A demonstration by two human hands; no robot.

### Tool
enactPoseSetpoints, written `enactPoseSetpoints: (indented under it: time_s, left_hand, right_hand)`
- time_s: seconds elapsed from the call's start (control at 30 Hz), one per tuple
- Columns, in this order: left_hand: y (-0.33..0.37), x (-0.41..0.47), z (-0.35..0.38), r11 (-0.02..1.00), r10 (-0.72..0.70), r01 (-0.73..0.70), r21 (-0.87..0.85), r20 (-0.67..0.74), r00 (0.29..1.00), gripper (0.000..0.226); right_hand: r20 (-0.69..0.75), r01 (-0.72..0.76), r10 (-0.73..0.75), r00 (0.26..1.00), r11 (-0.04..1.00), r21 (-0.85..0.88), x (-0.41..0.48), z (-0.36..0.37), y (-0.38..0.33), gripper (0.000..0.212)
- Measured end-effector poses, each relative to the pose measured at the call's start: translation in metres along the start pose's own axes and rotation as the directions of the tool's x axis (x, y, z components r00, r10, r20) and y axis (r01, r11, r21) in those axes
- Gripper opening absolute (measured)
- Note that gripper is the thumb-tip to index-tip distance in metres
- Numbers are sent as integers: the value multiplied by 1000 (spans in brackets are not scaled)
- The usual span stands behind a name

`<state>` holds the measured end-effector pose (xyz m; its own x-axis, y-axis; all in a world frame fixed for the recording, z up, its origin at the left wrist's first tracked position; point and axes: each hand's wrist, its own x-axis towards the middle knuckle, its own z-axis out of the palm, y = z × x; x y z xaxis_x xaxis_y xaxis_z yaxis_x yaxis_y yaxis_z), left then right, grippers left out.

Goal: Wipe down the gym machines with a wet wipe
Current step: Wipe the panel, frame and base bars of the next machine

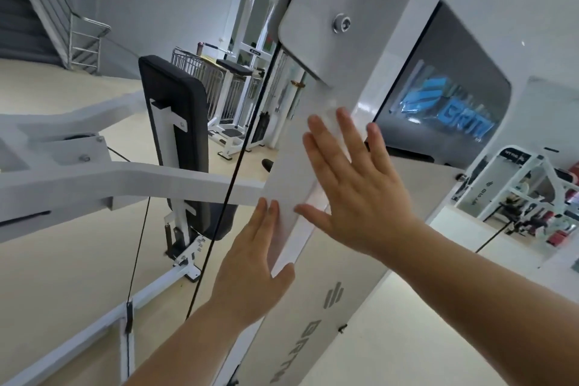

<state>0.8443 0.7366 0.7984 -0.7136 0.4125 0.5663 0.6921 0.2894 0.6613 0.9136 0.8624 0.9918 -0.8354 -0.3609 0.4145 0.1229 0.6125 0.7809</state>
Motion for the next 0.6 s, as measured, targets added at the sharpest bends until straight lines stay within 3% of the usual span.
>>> enactPoseSetpoints:
  time_s: [0.07, 0.13, 0.23, 0.37, 0.47, 0.6]
  left_hand:
    - [4, 0, 0, 1000, -12, 12, -2, -7, 1000, 100]
    - [5, 0, -1, 1000, -24, 24, -14, -2, 1000, 99]
    - [1, 1, -3, 1000, 1, -1, -15, 30, 1000, 103]
    - [3, -5, -11, 991, 32, -45, 125, 105, 994, 99]
    - [9, -19, -10, 979, -30, 6, 203, 115, 993, 100]
    - [17, -34, 6, 982, -145, 127, 140, 124, 982, 105]
  right_hand:
    - [-68, -192, 198, 978, 977, 94, 9, -1, 3, 97]
    - [-101, -287, 312, 945, 936, 203, 12, 5, -9, 100]
    - [-128, -235, 289, 949, 916, 326, -8, 29, -50, 99]
    - [-143, -128, 193, 971, 921, 369, -46, 68, -83, 95]
    - [-209, -149, 250, 945, 901, 407, -41, 79, -70, 97]
    - [-234, -154, 289, 928, 871, 466, -26, 78, -56, 100]
